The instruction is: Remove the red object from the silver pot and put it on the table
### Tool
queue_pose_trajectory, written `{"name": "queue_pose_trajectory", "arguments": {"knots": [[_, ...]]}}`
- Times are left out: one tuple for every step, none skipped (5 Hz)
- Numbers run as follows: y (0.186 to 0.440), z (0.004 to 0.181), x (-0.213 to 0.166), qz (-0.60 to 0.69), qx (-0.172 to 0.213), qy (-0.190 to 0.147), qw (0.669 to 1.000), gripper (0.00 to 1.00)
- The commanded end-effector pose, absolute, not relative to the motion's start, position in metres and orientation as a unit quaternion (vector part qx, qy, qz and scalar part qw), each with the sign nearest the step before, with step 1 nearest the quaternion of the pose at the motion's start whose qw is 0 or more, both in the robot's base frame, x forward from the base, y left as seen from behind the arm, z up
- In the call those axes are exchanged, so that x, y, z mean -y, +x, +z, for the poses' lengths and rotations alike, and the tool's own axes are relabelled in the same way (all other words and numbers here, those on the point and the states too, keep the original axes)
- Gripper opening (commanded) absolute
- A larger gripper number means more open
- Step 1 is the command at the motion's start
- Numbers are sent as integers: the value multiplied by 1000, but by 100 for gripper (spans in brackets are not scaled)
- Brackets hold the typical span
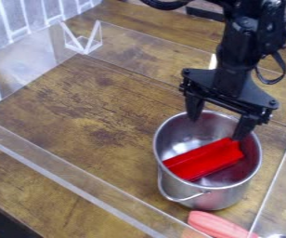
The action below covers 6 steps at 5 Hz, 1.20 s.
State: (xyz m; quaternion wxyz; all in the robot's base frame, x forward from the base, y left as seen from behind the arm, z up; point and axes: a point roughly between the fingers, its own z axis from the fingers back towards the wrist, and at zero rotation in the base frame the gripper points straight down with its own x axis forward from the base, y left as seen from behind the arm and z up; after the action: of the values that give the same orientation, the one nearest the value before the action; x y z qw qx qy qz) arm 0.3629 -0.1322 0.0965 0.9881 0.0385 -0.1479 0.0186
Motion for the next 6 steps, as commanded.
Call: {"name": "queue_pose_trajectory", "arguments": {"knots": [[369, 105, 149, -8, 167, 12, 986, 100], [369, 91, 152, -33, 160, -1, 987, 100], [373, 102, 142, -36, 154, -7, 987, 100], [377, 109, 134, -40, 147, -11, 988, 100], [377, 108, 133, -76, 140, -20, 987, 100], [378, 102, 135, -112, 130, -28, 985, 100]]}}
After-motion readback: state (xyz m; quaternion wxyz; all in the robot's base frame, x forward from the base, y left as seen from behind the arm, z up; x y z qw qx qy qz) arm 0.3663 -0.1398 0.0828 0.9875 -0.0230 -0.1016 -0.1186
